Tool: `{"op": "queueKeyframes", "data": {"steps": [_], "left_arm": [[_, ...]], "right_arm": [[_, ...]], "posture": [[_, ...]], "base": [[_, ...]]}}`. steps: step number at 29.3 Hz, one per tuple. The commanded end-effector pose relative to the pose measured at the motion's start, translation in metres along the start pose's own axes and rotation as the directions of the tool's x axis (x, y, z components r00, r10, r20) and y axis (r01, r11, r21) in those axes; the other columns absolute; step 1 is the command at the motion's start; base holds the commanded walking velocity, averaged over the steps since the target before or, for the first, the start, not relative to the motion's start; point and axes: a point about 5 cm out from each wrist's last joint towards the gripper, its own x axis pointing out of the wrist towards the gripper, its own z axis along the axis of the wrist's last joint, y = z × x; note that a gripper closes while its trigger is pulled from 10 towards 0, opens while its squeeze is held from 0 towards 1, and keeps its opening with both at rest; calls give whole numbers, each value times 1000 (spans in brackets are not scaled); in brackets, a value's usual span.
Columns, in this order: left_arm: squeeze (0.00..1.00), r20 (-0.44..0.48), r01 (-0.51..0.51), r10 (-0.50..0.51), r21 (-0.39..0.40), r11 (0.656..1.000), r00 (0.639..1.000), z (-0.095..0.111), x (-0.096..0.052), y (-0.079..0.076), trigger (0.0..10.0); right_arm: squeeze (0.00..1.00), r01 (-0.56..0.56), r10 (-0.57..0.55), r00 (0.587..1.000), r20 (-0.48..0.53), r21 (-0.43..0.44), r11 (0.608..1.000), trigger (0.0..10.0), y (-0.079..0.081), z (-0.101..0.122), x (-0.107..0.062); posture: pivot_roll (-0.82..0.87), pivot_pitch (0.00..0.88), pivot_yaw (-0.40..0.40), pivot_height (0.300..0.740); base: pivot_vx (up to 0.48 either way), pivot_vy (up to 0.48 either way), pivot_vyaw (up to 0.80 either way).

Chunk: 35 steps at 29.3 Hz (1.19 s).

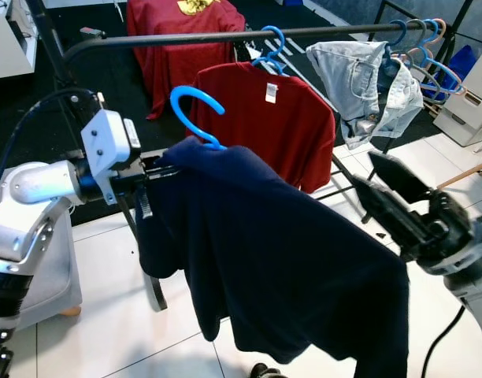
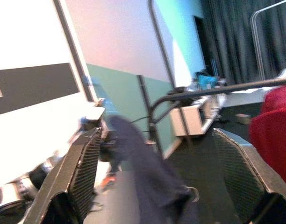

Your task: Hang hanger

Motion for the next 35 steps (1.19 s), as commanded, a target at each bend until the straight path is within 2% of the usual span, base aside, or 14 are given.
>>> {"op": "queueKeyframes", "data": {"steps": [1,2,6,11,12,15,16,18,21,24,26,35], "left_arm": [[0,16,-34,34,19,999,999,3,3,2,10000],[0,-12,-64,65,37,997,998,-1,3,6,10000],[0,-43,-90,93,62,994,995,-7,3,9,10000],[0,-49,-94,97,68,993,994,-9,3,10,10000],[0,-50,-94,97,72,993,994,-9,1,12,10000],[0,-50,-94,97,72,993,994,-9,1,12,10000],[0,-45,-93,96,72,993,994,-9,-2,14,10000],[0,-45,-93,96,72,993,994,-9,-2,14,10000],[0,-40,-77,80,69,995,996,-9,-9,17,10000],[0,-33,-72,74,69,995,997,-8,-10,17,10000],[0,2,-56,56,60,997,998,-4,-11,16,10000],[0,25,-7,6,62,998,1000,0,-12,11,10000]], "right_arm": [[0,-30,30,1000,-7,0,1000,10000,6,3,0],[0,-57,57,998,-40,14,998,10000,10,0,1],[0,-102,105,992,-69,39,994,10000,16,-3,2],[0,-105,108,989,-105,39,994,10000,19,-4,1],[0,-76,77,987,-138,15,997,10000,18,-6,-1],[0,-76,77,987,-138,15,997,10000,18,-6,-1],[0,-42,38,987,-158,-23,999,10000,15,-5,-3],[0,-42,38,987,-158,-23,999,10000,15,-5,-3],[0,25,-47,982,-181,-122,992,10000,6,6,-6],[0,41,-69,976,-204,-135,990,10000,3,6,-8],[0,61,-101,954,-283,-146,987,10000,0,-3,-10],[0,69,-115,952,-283,-170,983,10000,-3,-4,-6]], "posture": [[26,177,-36,740],[23,178,-38,740],[20,179,-35,740],[20,179,-35,740],[16,180,-33,740],[16,180,-33,740],[15,183,-32,740],[15,183,-32,740],[15,181,-31,740],[15,181,-31,740],[15,181,-36,740],[20,180,-36,740]], "base": [[0,0,0],[0,0,0],[0,0,0],[0,0,0],[0,0,0],[0,0,0],[0,0,0],[0,0,0],[0,0,0],[0,0,0],[0,0,0],[0,0,0]]}}
